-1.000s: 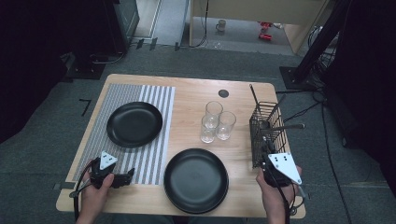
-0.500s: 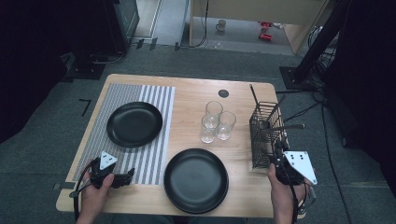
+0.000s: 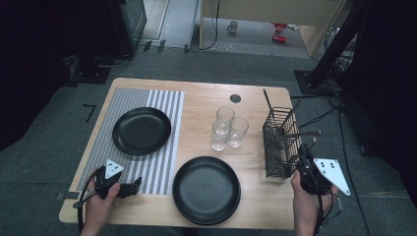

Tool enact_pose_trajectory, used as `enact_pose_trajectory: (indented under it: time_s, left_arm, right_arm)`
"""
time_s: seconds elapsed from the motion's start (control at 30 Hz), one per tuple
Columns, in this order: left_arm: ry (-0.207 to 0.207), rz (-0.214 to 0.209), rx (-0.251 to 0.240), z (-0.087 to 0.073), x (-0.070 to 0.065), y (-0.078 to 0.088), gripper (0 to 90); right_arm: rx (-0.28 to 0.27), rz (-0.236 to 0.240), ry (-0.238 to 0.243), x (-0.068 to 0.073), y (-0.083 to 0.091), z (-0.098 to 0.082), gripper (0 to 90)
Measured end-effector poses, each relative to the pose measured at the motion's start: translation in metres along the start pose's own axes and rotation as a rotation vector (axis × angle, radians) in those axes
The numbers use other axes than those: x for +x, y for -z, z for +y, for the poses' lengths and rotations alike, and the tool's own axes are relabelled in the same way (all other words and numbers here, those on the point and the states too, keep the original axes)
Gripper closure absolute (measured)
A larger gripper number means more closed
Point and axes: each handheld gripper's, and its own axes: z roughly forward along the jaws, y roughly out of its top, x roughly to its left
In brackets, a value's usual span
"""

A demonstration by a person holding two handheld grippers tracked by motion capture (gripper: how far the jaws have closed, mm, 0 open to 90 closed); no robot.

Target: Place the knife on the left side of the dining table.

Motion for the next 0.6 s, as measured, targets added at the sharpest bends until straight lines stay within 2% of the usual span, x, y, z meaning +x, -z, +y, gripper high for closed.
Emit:
enact_pose_trajectory:
  time_s: [0.13,0.33,0.6]
  left_arm:
    - [0.0,0.0,0.0,0.0,0.0,0.0,3.3]
    - [0.0,0.0,0.0,0.0,0.0,0.0,3.3]
    - [0.0,0.0,0.0,0.0,0.0,0.0,3.3]
  right_arm:
    - [0.01,0.029,-0.011,0.0033,0.0002,0.0016,84.2]
    - [0.028,0.039,-0.035,0.002,-0.004,-0.0016,84.1]
    - [0.023,0.053,-0.041,0.0002,-0.0045,-0.004,83.5]
